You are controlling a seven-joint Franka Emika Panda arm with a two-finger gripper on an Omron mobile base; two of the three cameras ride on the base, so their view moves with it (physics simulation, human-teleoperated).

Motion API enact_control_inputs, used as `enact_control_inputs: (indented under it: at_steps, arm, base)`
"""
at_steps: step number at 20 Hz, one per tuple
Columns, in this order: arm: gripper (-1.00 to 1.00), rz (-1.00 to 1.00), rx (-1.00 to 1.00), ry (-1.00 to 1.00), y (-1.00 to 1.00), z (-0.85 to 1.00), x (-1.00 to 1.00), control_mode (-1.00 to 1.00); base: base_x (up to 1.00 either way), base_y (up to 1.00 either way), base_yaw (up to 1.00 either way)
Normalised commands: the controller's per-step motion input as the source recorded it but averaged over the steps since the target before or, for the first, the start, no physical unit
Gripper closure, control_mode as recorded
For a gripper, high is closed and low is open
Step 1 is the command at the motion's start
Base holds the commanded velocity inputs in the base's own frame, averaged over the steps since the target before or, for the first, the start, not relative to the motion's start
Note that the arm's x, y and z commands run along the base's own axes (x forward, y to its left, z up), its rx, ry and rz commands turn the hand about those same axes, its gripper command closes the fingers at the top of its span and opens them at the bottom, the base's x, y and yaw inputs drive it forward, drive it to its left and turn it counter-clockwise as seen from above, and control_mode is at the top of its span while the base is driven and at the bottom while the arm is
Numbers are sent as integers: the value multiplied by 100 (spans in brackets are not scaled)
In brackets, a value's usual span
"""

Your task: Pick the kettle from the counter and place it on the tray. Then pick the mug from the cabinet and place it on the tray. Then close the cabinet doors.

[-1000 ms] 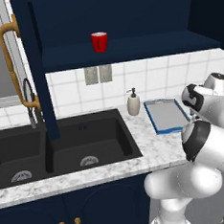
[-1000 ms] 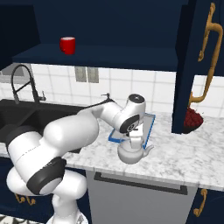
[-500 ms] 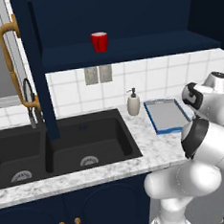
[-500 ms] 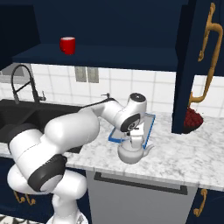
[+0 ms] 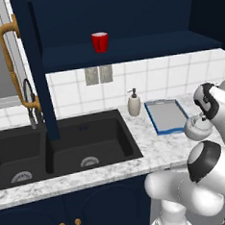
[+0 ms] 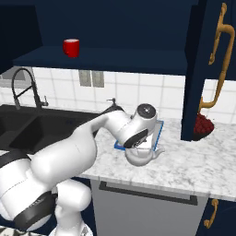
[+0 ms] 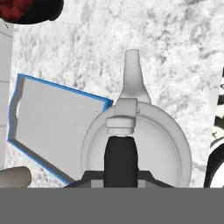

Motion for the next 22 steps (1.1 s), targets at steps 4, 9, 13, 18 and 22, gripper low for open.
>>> enact_control_inputs:
  at_steps: [4,9,13,18,22]
  arm:
    - [100,-10,2,-9,16,16,17,-100]
    - [100,-9,4,-3,13,24,31,-100]
    - [100,-8,6,-9,0,20,35,-100]
    - [100,-7,8,-6,0,5,42,-100]
    - [100,-7,5,0,4,0,56,-100]
  base:
    - [0,0,0]
    - [0,0,0]
    - [0,0,0]
    - [0,0,0]
    - [0,0,0]
